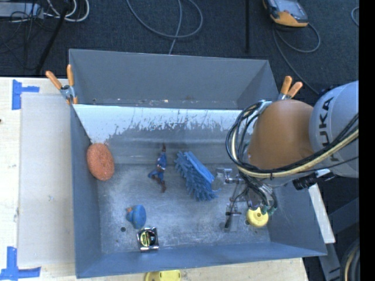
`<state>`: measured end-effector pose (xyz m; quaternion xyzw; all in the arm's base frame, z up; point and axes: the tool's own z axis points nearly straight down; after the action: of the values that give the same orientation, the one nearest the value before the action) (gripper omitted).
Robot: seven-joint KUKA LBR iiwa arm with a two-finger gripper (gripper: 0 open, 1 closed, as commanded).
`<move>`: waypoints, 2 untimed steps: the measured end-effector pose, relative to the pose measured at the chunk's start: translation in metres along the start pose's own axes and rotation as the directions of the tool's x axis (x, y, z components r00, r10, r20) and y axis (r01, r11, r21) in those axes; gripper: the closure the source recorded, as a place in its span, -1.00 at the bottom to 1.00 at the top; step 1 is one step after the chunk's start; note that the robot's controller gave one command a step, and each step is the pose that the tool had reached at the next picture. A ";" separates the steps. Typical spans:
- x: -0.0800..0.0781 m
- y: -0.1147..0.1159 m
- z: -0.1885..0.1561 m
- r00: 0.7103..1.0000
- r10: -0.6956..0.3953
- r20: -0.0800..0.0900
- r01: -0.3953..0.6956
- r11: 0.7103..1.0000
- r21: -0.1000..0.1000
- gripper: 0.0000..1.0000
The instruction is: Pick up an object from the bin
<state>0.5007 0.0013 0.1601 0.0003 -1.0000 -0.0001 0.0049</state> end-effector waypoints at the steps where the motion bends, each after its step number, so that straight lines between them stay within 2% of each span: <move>1: -0.002 0.000 -0.004 1.000 0.000 0.008 0.000 1.000 0.000 -1.00; 2: -0.046 0.000 0.023 0.991 0.132 0.014 -0.132 0.991 -0.002 -1.00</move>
Offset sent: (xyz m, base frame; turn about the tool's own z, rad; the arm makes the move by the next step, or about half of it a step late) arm 0.0616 0.0003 -0.0360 0.1805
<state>0.5467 0.0011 0.1370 -0.0657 -0.9978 -0.0002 -0.0021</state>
